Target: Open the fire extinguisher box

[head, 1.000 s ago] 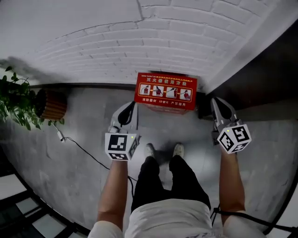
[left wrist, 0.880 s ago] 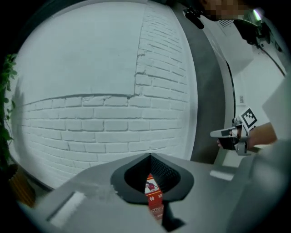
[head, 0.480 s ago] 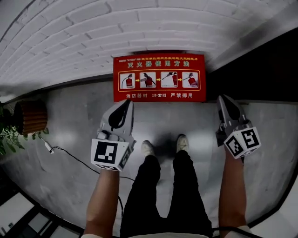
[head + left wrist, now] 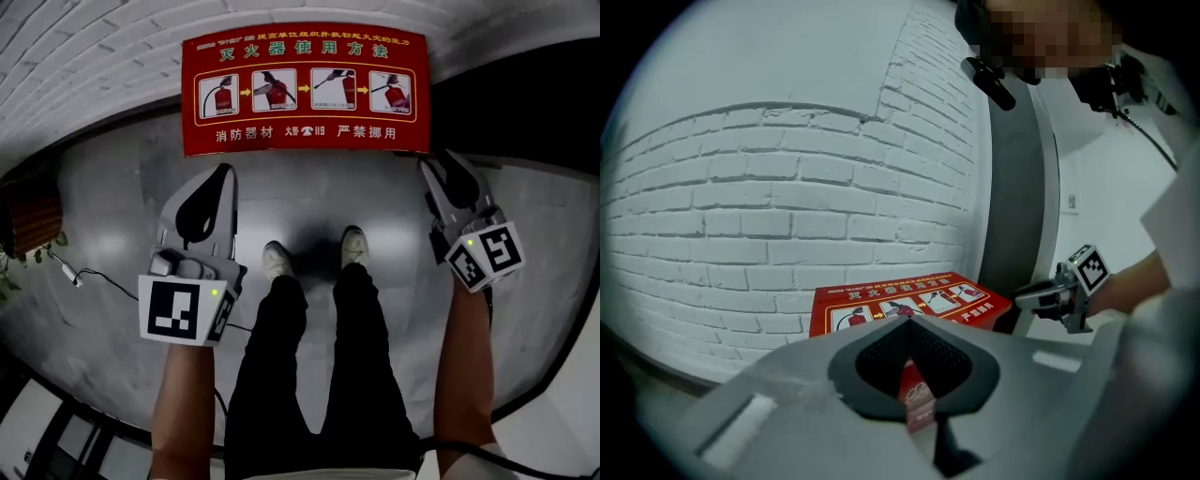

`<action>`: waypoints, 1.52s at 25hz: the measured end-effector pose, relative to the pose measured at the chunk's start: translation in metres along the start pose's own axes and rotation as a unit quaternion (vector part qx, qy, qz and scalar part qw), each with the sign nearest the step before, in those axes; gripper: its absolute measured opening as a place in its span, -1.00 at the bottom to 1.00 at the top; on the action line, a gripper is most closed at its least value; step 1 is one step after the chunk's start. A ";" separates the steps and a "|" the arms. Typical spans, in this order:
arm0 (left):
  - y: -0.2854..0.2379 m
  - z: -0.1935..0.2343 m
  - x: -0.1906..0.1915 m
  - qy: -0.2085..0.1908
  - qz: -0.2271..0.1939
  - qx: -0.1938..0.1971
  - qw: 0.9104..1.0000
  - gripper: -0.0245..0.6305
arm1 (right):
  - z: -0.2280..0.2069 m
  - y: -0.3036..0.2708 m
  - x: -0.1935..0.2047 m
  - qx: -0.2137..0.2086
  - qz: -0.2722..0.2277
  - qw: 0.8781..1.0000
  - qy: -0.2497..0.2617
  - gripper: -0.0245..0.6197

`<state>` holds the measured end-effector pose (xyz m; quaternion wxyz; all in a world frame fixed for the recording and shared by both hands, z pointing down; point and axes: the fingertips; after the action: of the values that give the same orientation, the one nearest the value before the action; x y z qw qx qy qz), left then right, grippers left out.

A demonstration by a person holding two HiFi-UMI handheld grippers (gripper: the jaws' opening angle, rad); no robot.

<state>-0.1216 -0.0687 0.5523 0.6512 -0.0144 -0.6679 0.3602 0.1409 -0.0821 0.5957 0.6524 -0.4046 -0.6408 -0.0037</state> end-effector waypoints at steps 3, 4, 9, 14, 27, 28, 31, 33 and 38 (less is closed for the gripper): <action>0.002 0.000 0.001 0.010 0.002 0.002 1.000 -0.91 | -0.005 -0.005 0.004 -0.006 0.010 1.000 0.006 -0.52; 0.003 0.000 0.000 0.011 0.000 0.001 1.000 -0.91 | -0.005 -0.007 0.004 -0.009 0.013 1.000 0.010 -0.52; 0.002 0.000 -0.005 0.016 -0.004 -0.001 1.000 -0.91 | -0.003 -0.012 0.000 -0.021 0.020 0.999 0.025 -0.61; 0.001 0.000 -0.011 0.015 -0.006 -0.001 1.000 -0.91 | -0.003 -0.010 -0.004 -0.012 0.018 1.000 0.013 -0.63; 0.001 0.000 -0.084 0.012 -0.036 0.004 0.999 -0.91 | -0.021 0.018 -0.171 0.001 -0.099 0.995 -0.023 -0.67; 0.004 0.001 -0.088 0.011 -0.035 0.005 0.999 -0.91 | -0.024 0.017 -0.179 0.003 -0.102 0.994 -0.029 -0.68; 0.009 0.009 -0.109 0.013 -0.049 -0.004 0.999 -0.91 | -0.040 0.003 -0.211 0.001 -0.108 0.993 -0.041 -0.68; 0.012 0.015 -0.121 0.012 -0.057 -0.013 0.998 -0.91 | -0.050 -0.009 -0.231 -0.001 -0.110 0.993 -0.047 -0.68; 0.021 0.024 -0.140 0.014 -0.064 -0.023 0.998 -0.91 | -0.069 -0.026 -0.254 0.018 -0.111 0.992 -0.065 -0.68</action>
<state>-0.1310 -0.1328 0.4243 0.6816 0.0086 -0.6664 0.3021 0.1393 -0.2663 0.4064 0.6123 -0.3183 -0.7228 -0.0380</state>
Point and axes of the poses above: the fingertips, and each gripper's own axes: y backward along the fingers, z to its left, x out of its underside, and after that the axes turned 7 degrees about z, right-handed
